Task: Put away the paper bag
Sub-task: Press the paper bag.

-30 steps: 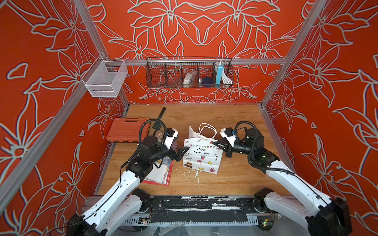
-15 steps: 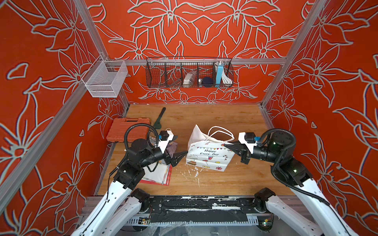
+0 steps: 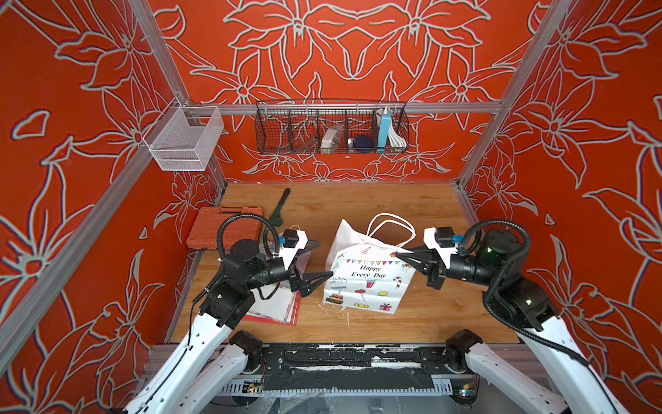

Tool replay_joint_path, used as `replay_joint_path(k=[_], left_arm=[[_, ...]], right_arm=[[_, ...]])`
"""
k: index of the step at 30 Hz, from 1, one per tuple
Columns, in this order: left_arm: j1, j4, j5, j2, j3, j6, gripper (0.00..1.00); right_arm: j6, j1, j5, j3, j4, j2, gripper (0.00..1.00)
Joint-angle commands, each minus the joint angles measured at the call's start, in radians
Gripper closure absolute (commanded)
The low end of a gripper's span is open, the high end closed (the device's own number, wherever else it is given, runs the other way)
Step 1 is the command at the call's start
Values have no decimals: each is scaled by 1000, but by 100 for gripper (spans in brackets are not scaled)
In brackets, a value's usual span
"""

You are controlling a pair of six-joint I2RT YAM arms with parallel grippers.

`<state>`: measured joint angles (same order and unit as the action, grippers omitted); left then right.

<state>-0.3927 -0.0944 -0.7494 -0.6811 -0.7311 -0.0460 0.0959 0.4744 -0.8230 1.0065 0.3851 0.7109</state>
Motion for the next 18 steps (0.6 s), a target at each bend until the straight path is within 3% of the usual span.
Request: replay_joint_path(k=[1,6,14,18], left_arm=[[1,-21,54,19,-7,-37,1],[0,-6,-51,-16,-23,-28,1],[-1,54,-49,-77,-43,-30,1],[0,54,-103,-107,-59,-45,1]], right_arm=[[11,6,63,39,23,5,100],[-35,8,-53,14,-40,29,100],[-41,51,-305,-9,-48,47,100],[-32,58,-368,-11,-17,56,100]])
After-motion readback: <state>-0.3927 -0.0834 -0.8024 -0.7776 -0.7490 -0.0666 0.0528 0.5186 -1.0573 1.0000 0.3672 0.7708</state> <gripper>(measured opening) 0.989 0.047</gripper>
